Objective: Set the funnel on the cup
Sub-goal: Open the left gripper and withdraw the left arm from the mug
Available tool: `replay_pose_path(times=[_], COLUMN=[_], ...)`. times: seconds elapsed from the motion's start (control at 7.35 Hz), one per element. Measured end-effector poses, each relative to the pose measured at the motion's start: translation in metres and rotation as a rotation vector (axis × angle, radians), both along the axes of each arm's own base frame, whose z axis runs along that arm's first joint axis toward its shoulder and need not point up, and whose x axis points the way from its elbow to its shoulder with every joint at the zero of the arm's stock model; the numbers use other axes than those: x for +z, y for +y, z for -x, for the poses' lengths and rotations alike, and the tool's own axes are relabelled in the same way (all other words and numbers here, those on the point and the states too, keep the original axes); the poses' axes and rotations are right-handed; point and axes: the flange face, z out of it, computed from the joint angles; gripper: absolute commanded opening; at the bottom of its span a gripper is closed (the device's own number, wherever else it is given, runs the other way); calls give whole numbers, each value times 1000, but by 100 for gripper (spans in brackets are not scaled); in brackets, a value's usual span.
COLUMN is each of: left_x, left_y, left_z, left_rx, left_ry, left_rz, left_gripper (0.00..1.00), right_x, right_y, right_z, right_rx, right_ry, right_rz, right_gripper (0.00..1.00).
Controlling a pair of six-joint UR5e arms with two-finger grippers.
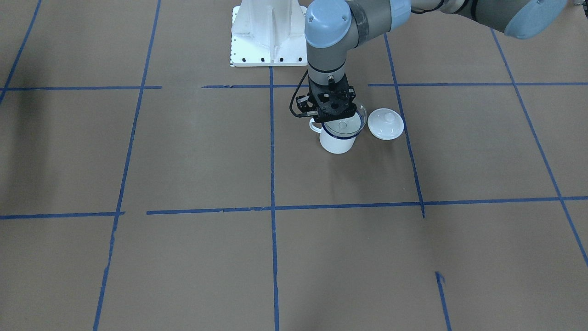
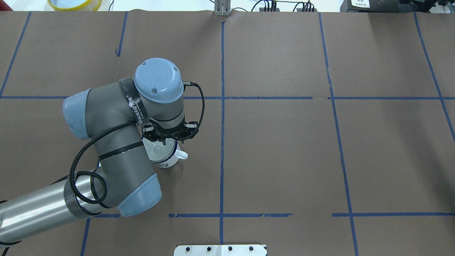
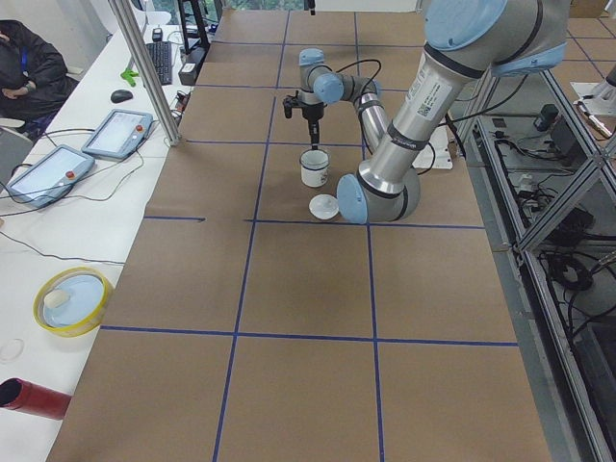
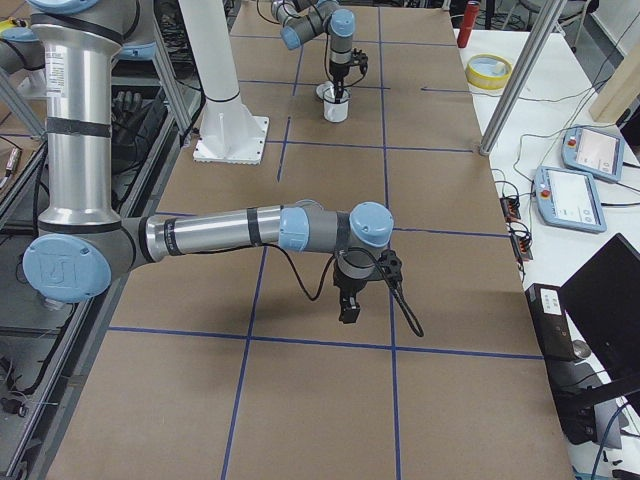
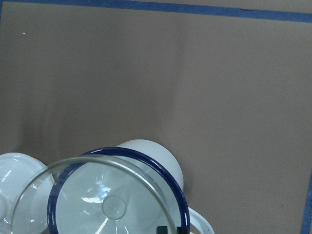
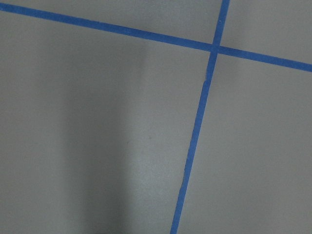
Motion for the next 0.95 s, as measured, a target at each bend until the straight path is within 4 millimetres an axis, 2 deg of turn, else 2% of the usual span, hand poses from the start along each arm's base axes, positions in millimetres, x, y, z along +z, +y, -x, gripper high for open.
replay_pose_path(times=[0.14,0.27,0.41,0.54,0.68,0.82,0.95], left_x=[-5,-7,8,44,90,147,205], left_y=[-3,-9,-20,-35,-48,-58,-65], left_z=[10,35,73,119,168,226,293], left_rx=[0,9,23,52,93,139,170], left_ry=[23,70,119,161,185,169,138], left_rz=[-25,-91,-185,-278,-347,-414,-446], left_gripper=[100,100,100,100,100,100,100], right_x=[0,0,0,0,0,0,0], right_y=[0,0,0,0,0,0,0], right_z=[0,0,0,0,0,0,0], right_rx=[0,0,0,0,0,0,0], right_ry=[0,0,0,0,0,0,0], right_rz=[0,0,0,1,0,0,0], right_gripper=[100,100,100,100,100,100,100])
